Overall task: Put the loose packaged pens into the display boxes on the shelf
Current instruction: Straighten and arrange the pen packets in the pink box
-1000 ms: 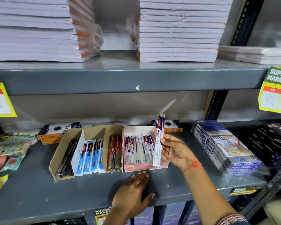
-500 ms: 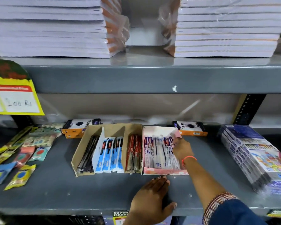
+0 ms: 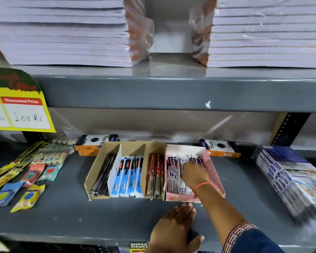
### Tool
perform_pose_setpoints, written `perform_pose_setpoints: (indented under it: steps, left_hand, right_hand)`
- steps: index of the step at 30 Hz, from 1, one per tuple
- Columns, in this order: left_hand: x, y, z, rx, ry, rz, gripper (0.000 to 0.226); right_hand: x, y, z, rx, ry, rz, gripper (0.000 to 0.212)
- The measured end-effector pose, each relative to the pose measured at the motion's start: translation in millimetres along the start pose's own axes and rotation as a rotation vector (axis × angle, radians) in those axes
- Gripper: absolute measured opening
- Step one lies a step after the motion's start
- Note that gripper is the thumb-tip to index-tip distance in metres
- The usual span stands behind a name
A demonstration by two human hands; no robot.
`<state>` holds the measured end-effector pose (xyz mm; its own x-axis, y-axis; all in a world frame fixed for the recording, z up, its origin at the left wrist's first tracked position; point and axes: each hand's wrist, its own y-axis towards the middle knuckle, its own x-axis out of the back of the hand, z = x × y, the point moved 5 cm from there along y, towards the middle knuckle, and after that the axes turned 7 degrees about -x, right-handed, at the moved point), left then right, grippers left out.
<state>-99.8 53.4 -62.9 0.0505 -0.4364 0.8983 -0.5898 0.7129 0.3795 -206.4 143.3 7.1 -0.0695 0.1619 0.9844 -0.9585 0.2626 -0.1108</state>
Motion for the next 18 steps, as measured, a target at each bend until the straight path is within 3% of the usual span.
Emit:
perform_pose_setpoints:
  steps: [8, 13, 18]
  left_hand:
    - [-5.1, -0.7, 3.6, -0.023, 0.058, -0.100, 0.053]
    - [-2.8, -0.6, 2.6, -0.026, 0.058, -0.084, 0.055]
    - [-1.7, -1.8, 2.1, -0.027, 0.085, -0.092, 0.056]
  right_hand:
    - [-4.2, 5.9, -20.0, -0.137, 0.087, 0.066, 0.032]
    - [-7.9, 8.1, -22.9, -0.194, 0.108, 0.145, 0.052]
    - [-12.2, 15.6, -25.3, -0.209, 0.157, 0.192, 0.028]
